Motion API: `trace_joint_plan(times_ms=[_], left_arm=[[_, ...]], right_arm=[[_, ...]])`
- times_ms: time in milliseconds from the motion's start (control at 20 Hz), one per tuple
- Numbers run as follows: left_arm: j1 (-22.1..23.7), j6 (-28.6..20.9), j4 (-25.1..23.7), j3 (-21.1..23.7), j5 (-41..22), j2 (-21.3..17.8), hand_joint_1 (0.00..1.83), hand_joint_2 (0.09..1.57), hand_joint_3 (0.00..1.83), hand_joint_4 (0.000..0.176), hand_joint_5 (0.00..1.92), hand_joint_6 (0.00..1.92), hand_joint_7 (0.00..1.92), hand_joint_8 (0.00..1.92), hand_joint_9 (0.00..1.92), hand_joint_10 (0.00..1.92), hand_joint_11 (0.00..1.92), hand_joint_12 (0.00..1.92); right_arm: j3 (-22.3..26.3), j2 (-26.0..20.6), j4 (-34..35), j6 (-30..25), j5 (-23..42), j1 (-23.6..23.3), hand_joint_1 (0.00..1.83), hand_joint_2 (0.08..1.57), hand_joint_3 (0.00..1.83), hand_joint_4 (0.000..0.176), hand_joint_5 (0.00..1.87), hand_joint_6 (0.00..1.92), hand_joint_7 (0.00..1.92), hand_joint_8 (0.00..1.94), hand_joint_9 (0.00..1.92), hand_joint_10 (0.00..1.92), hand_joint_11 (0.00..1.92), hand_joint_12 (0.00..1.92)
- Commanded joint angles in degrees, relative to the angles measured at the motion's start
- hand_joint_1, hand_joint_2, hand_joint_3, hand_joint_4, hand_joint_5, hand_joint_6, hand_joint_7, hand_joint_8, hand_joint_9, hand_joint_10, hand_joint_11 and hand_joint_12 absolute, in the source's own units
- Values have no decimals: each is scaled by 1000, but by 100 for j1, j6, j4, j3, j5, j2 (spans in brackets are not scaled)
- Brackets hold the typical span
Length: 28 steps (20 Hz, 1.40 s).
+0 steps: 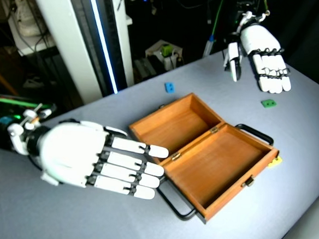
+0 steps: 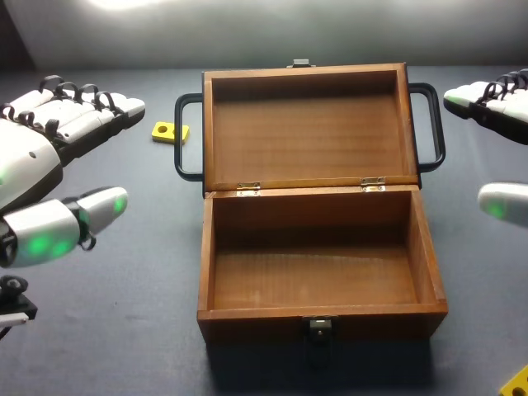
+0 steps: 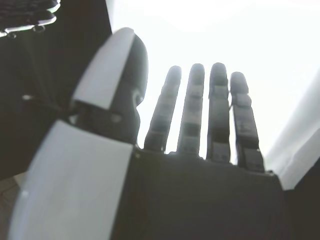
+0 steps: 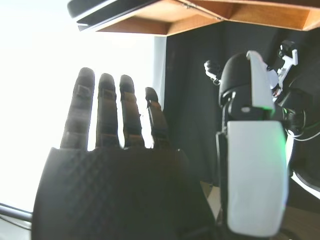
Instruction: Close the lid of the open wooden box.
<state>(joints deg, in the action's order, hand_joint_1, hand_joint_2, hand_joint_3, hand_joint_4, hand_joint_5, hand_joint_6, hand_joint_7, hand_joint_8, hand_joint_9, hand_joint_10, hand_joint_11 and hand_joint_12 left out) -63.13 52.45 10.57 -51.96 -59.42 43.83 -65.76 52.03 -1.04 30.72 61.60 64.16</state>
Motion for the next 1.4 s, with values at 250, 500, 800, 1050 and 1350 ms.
trace_joint_plan(times_ms=[250,500,800,1050,1350], left_arm=[[215,-17,-48,-178,-260,144,190,1481,0,0,131,4,134,4,137,5,0,473],[613,87,-16,-532,349,381,6,1459,0,0,91,1,102,3,96,2,0,337],[897,260,299,-951,992,660,0,1489,6,0,68,1,85,3,45,2,15,114],[1248,480,366,-1320,1719,930,0,1512,3,0,38,10,82,10,52,13,50,124],[1598,735,361,-1633,2388,1203,0,1505,8,0,63,0,91,1,109,0,32,102]], right_arm=[[-132,89,135,-31,544,-36,0,1275,0,25,66,3,39,0,66,3,100,84],[-418,165,415,-31,179,-44,0,1317,7,20,60,0,42,0,5,0,6,25],[-909,474,510,-32,-595,-349,0,1340,5,0,66,0,45,0,11,3,34,14],[-1234,698,509,-134,-1014,-471,0,1319,0,20,68,0,35,0,0,0,3,1],[-1541,919,335,-134,-1541,-754,0,1348,5,0,80,8,34,3,2,1,20,9]])
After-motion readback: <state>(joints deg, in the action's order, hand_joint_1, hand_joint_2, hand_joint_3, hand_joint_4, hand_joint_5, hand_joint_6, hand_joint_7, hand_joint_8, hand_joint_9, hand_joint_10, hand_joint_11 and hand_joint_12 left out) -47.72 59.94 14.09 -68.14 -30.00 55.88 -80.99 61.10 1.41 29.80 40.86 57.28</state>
